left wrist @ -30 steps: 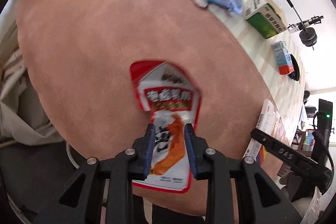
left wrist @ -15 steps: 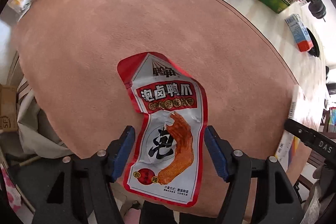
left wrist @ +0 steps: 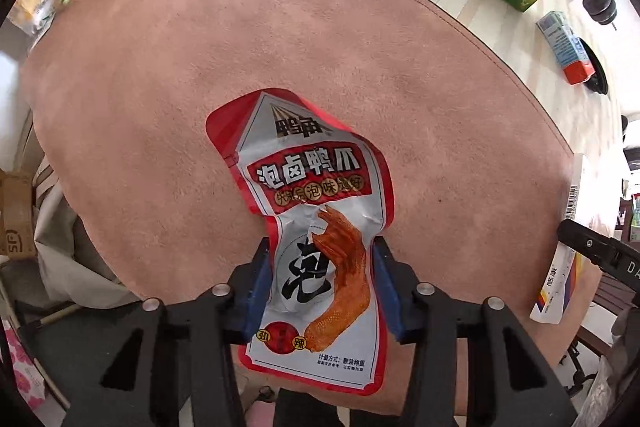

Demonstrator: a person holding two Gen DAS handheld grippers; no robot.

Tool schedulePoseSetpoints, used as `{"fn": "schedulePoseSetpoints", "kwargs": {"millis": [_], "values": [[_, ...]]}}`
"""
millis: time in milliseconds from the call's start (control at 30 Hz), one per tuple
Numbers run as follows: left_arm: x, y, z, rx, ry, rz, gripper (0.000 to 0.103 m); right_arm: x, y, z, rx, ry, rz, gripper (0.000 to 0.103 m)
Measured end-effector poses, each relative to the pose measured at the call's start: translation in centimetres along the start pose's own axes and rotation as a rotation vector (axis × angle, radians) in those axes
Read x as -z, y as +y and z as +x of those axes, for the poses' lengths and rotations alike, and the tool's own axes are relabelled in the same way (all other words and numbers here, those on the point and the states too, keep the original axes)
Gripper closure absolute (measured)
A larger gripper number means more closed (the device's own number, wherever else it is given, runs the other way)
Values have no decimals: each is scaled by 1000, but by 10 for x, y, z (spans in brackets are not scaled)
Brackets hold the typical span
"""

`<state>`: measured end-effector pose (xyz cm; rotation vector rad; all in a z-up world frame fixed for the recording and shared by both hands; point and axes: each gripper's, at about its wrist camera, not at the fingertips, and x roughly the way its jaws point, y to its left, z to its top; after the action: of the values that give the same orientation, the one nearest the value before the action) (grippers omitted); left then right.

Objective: Collect trash
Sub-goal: 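Carry the red wrapper and white striped box with both tools to the bin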

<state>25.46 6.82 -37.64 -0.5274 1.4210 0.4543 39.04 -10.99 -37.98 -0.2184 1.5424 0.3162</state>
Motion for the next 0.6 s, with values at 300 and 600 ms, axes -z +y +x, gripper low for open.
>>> {"fn": "schedulePoseSetpoints", "kwargs": {"millis": [300, 600], "values": [[25, 21, -49, 92, -94, -60, 60, 18, 19, -40, -41, -37, -61, 27], [95, 111, -100, 127, -204, -219, 60, 87, 94, -51, -140, 4, -269, 27]]}}
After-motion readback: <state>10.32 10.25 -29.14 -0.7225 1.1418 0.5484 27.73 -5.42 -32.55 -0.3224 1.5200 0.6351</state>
